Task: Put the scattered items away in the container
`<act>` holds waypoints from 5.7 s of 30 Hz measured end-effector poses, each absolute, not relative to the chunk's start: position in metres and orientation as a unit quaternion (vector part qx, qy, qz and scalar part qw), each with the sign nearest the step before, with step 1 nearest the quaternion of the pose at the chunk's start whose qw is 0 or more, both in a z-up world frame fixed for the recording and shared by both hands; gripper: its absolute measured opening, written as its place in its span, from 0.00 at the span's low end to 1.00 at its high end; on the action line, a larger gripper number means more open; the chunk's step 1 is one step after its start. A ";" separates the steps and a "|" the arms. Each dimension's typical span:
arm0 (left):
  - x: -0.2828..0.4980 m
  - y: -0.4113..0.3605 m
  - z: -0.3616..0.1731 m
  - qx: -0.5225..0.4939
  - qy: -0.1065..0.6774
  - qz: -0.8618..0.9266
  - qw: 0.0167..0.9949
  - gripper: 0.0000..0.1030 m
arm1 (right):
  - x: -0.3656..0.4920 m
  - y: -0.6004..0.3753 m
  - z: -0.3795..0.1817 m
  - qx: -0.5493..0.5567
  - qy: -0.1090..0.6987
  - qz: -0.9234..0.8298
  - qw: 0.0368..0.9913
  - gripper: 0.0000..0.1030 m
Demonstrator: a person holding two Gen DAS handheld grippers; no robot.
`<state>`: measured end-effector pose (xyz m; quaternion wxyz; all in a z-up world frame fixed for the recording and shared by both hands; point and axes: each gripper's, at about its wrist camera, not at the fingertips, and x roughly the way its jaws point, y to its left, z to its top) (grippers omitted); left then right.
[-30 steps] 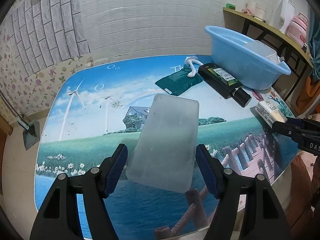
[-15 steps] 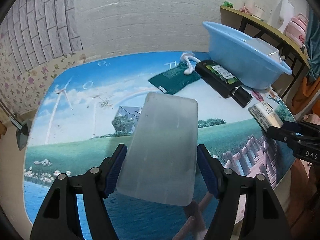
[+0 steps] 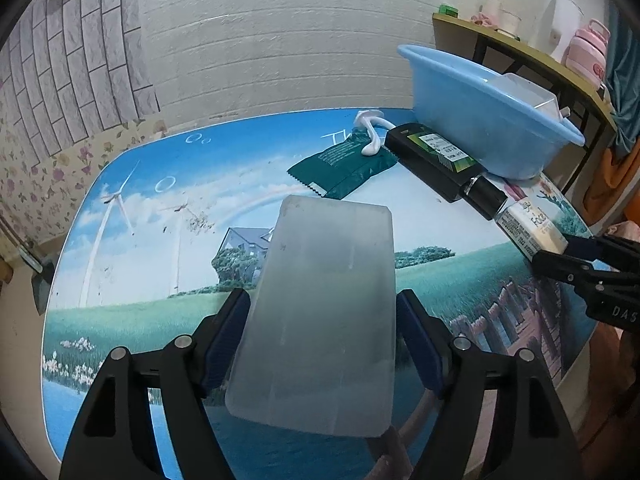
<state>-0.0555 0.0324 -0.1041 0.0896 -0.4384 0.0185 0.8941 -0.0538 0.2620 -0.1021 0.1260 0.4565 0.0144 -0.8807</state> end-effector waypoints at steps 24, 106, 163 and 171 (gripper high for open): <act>-0.047 0.049 -0.055 -0.373 0.021 0.922 0.104 0.60 | -0.034 0.268 -0.057 0.372 0.015 -0.914 0.160 0.43; -0.057 0.096 0.018 -0.330 0.056 0.924 0.184 0.82 | -0.057 0.320 0.000 0.332 -0.042 -0.937 0.105 0.54; -0.157 0.048 -0.099 -0.449 0.121 0.870 0.163 0.82 | -0.101 0.235 -0.100 0.464 0.009 -0.867 0.180 0.23; -0.174 0.063 -0.100 -0.442 0.128 0.866 0.196 0.80 | -0.097 0.238 -0.097 0.465 0.004 -0.865 0.191 0.23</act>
